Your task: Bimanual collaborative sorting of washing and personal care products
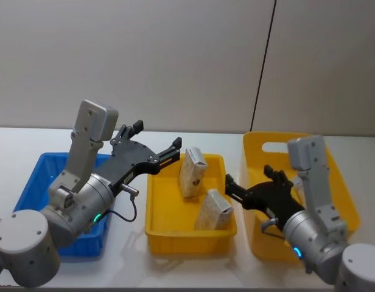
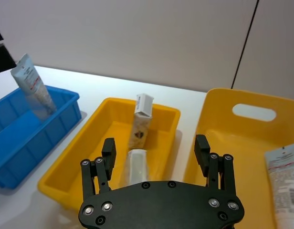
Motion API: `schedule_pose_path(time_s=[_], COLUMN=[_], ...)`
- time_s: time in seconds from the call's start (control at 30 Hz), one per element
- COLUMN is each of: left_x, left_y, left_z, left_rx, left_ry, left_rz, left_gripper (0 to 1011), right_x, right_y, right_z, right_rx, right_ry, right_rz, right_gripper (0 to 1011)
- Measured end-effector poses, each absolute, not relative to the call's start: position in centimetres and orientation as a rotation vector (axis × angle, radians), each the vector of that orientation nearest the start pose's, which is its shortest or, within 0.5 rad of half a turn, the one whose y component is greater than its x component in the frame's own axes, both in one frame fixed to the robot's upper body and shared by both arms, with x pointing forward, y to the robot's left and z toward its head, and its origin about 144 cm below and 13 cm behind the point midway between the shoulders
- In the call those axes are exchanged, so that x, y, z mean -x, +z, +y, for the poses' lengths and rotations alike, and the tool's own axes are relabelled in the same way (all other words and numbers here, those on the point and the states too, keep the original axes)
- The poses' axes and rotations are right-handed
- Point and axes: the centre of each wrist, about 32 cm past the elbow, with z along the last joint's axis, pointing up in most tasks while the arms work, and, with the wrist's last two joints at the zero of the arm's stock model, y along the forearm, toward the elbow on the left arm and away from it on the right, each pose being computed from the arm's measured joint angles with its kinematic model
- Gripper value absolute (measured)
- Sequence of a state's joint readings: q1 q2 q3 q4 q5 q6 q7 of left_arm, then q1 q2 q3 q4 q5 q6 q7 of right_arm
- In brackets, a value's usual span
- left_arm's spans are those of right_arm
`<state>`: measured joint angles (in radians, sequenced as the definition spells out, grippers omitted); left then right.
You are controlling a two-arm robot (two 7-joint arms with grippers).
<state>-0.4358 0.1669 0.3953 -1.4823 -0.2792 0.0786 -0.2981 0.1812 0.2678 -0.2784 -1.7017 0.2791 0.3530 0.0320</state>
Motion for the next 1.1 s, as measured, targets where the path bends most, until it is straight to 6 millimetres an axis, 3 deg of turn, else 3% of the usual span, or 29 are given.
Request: schedule_pose_path(time_s=[0.4,1.1], left_x=[-54.9,-54.9], left_y=[125.6,125.6], left_z=[15.7,15.7], left_rx=[0.108,0.108], left_ry=[0.892,0.892], left_rz=[-0.151,-0.151], left_gripper=[1001,1001], right_x=[-49.2,-51.3], right_y=[122.1,120.7], right_z=[-19.1,-17.2], right_rx=[0.17,0.224], right_ry=[-1.224,-1.232], right_rz=[0.131,0.232], right_gripper=[1004,1004])
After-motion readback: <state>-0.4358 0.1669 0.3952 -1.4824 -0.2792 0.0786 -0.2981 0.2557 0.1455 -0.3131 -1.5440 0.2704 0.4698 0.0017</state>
